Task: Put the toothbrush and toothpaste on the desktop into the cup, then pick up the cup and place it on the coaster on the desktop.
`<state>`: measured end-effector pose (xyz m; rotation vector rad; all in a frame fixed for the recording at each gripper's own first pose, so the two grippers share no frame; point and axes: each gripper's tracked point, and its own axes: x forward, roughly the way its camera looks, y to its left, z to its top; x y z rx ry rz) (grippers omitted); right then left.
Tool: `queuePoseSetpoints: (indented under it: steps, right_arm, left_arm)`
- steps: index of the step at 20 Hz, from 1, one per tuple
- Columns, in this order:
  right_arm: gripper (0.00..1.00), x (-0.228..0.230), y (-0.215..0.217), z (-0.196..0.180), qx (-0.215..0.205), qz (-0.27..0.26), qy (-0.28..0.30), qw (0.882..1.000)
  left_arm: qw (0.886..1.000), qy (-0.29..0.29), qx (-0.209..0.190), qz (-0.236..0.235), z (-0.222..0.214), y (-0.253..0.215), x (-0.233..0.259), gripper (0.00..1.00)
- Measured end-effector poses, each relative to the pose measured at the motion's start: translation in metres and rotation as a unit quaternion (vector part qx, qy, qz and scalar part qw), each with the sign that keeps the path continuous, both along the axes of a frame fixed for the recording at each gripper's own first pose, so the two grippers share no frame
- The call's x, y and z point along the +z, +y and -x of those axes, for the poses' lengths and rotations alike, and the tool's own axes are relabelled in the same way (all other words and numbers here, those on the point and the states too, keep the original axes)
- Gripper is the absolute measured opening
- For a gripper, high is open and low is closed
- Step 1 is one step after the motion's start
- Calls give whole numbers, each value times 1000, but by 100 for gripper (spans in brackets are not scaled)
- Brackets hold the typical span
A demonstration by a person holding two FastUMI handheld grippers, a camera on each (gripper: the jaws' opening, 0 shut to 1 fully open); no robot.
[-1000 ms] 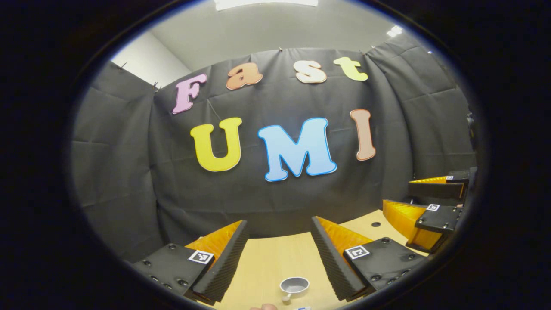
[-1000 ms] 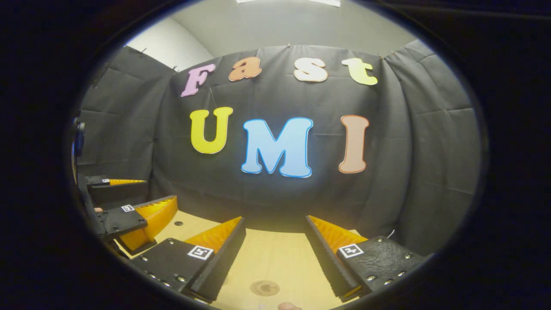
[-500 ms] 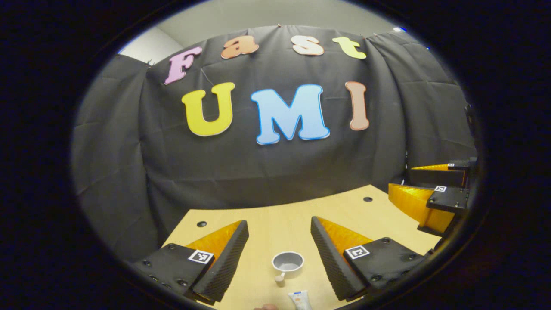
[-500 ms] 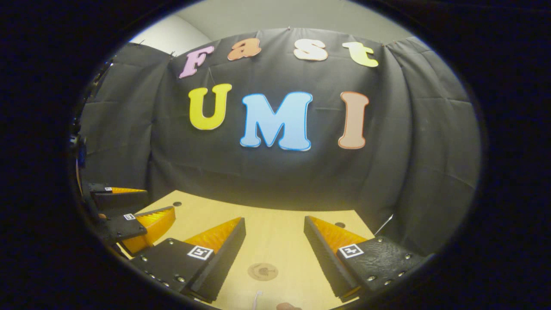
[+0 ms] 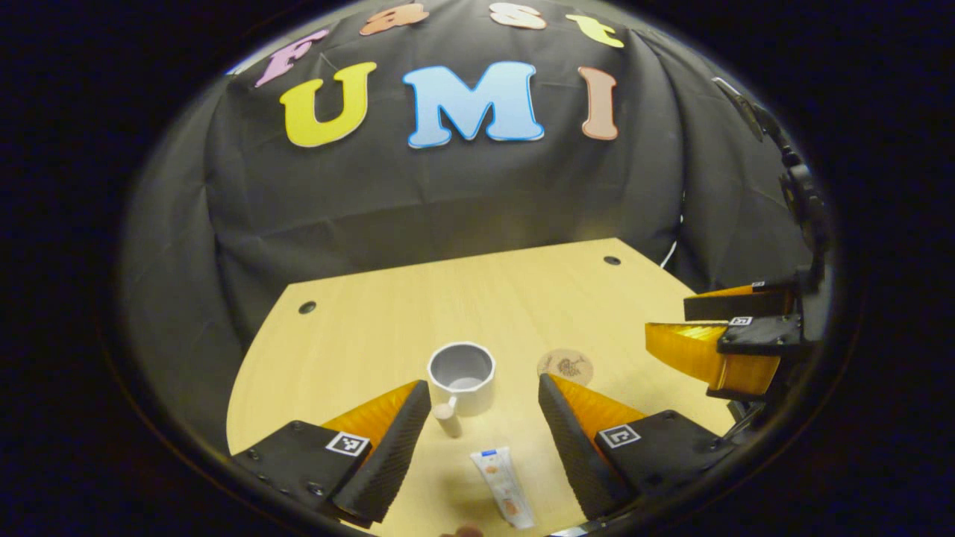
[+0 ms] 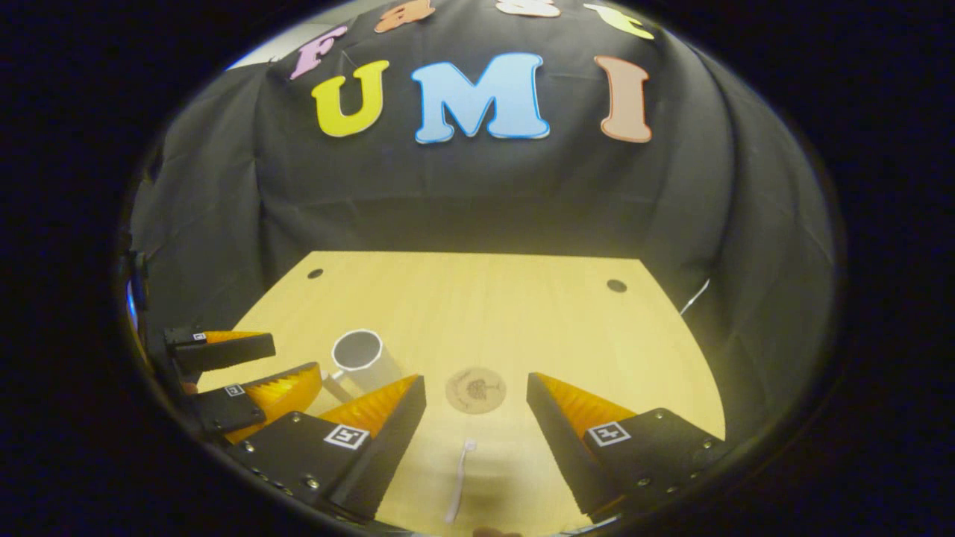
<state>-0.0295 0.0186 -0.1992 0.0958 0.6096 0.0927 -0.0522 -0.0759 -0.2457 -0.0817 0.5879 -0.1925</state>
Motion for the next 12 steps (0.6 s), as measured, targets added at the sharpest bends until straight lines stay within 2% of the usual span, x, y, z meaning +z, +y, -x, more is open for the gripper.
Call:
queuePoseSetpoints:
  steps: [3, 4, 5, 6, 8, 9, 12]
  right_arm:
    - [91, -38, 5, 9, 12, 0, 62, 998]
    - [91, -55, 8, 17, 18, 0, 94, 995]
    - [91, -63, 10, 22, 22, -3, 117, 993]
    - [92, -74, 13, 27, 25, -8, 137, 990]
    - [93, -98, 19, 33, 29, -13, 179, 983]
    - [92, -108, 20, 39, 29, -14, 202, 979]
    - [93, -128, 22, 50, 30, -12, 248, 968]
  left_arm:
    - [998, 61, -9, 4, 12, -9, -40, 100]
    - [996, 91, -16, 12, 22, -15, -59, 96]
    - [993, 116, -19, 13, 30, -18, -73, 98]
    - [990, 142, -23, 10, 38, -19, -86, 100]
    - [982, 188, -27, 2, 49, -23, -111, 93]
    - [977, 210, -27, 0, 55, -24, -121, 97]
    - [966, 259, -29, -5, 68, -28, -128, 97]
